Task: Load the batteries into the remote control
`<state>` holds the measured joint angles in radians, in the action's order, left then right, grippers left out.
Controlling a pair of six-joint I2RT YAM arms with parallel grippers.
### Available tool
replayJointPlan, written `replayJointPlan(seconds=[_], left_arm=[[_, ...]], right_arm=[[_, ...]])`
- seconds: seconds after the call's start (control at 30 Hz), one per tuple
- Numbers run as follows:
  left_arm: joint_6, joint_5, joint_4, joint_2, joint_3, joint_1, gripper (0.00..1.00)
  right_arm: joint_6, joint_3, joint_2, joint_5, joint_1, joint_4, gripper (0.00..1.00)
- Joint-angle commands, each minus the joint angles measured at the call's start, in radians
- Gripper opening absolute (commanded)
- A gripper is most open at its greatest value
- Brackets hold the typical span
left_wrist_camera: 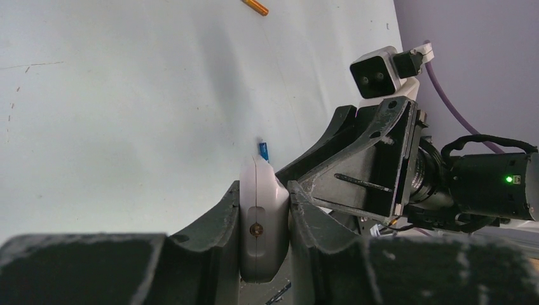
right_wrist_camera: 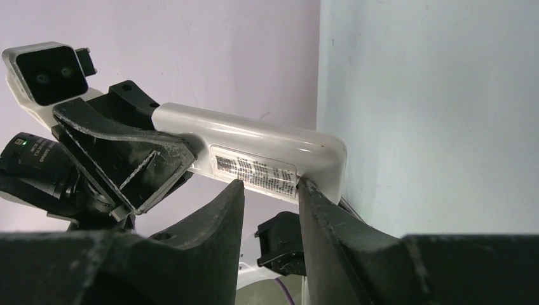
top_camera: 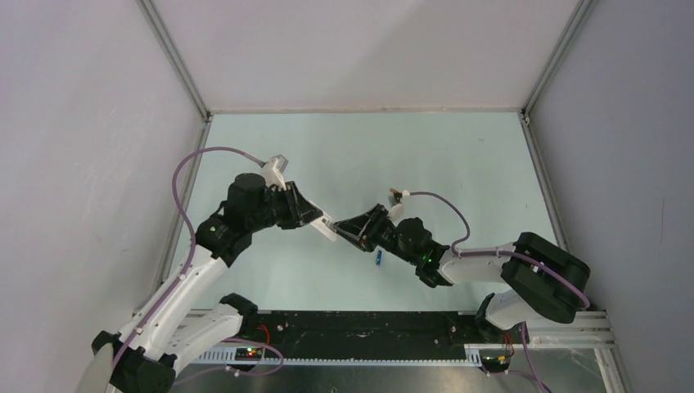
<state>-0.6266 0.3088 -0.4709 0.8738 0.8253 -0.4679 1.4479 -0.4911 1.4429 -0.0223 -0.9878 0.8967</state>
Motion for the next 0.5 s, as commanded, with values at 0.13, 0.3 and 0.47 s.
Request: replayJointPlan(seconds=[0.13,0.3,0.47], left_arm=[[0.011,0.058,-0.012,0.044,-0.038,-0.031,0.0],[0.035,0.023,-0.033,0.057,-0.036,-0.031,0.0],[0.057,-0.009,-0.064,0.066,-0.035,-0.032,0.0]], right_arm=[[0.082,-0.068,-0.006,0.056,-0.012,0.335,0.4],[0.087,-0.069,0.002,0.056,-0.011,0.344,0.39],[0.092,-0.069,0.019,0.053,-0.008,0.371,0.39]])
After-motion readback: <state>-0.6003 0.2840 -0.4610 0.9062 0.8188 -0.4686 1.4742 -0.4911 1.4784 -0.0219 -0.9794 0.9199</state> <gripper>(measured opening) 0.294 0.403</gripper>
